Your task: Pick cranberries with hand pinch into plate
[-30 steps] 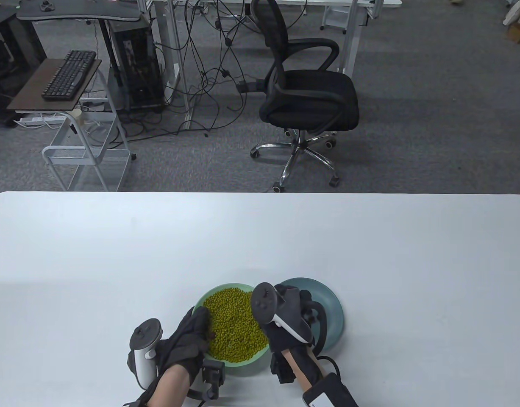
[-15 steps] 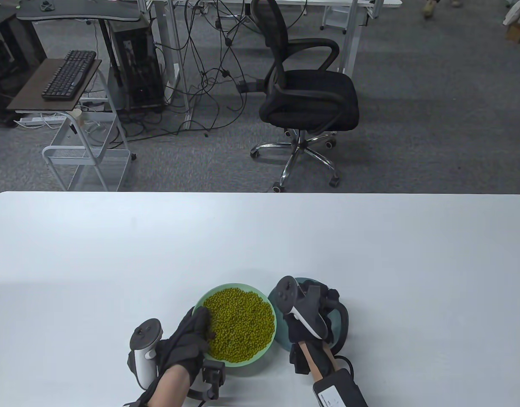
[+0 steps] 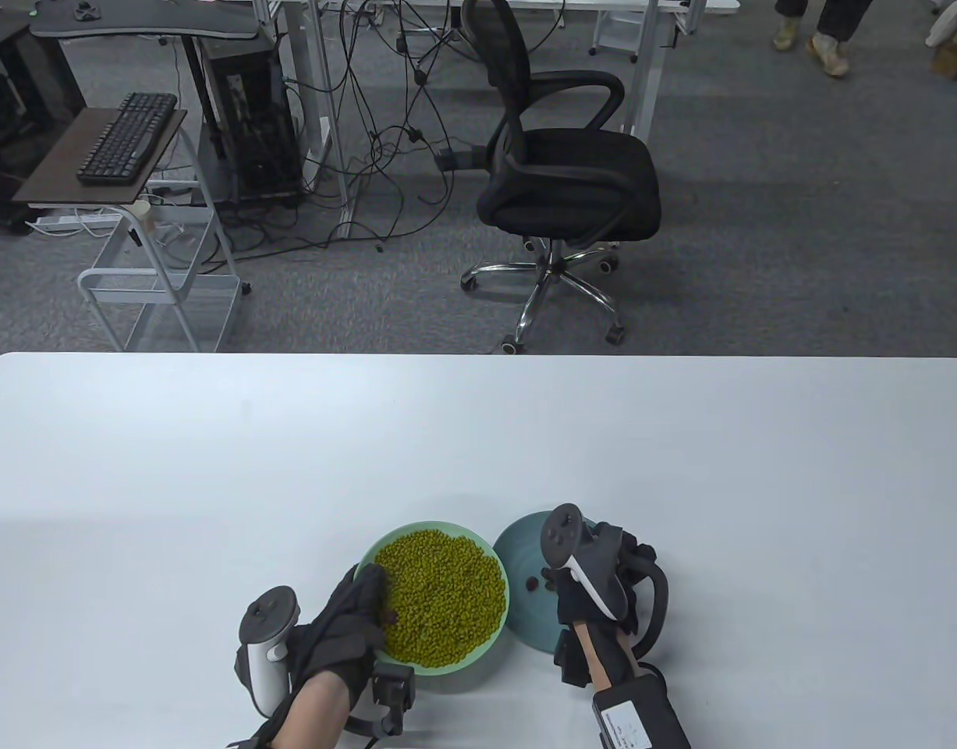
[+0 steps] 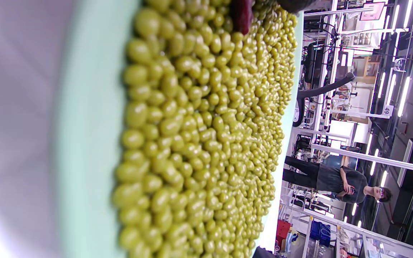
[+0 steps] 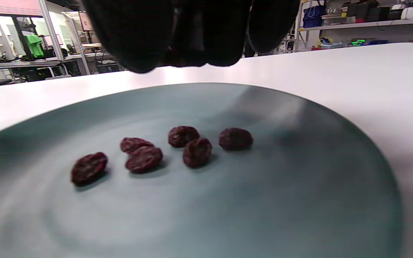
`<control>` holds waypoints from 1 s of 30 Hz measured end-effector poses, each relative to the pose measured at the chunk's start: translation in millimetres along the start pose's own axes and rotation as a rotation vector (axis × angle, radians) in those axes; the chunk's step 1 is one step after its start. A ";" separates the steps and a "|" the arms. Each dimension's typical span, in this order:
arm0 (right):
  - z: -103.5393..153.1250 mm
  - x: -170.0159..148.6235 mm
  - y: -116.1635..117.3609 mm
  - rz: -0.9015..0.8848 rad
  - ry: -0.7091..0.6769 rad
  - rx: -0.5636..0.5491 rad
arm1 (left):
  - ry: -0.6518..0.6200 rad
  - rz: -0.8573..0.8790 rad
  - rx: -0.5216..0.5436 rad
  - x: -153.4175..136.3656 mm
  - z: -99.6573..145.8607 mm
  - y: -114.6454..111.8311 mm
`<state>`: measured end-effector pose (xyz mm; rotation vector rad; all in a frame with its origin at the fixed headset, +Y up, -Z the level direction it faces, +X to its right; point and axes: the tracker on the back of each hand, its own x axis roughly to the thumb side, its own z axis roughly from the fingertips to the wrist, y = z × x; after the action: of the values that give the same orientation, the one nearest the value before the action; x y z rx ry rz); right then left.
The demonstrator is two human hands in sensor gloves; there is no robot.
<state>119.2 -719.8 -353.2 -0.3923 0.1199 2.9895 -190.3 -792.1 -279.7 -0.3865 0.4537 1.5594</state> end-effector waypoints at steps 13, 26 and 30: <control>-5.4 -14.7 5.3 -0.003 0.065 -0.025 | -0.001 -0.003 0.000 -0.2 -0.3 -0.3; -0.5 -9.5 -2.8 -0.007 0.040 -0.043 | 0.000 -0.002 -0.001 -0.5 0.2 -0.2; 5.1 0.1 -10.1 -0.002 -0.004 -0.034 | 0.000 -0.001 -0.001 -0.5 0.3 -0.2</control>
<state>119.1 -709.3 -348.9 -0.3902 0.0680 2.9936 -190.1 -792.4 -279.2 -0.3873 0.4524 1.5587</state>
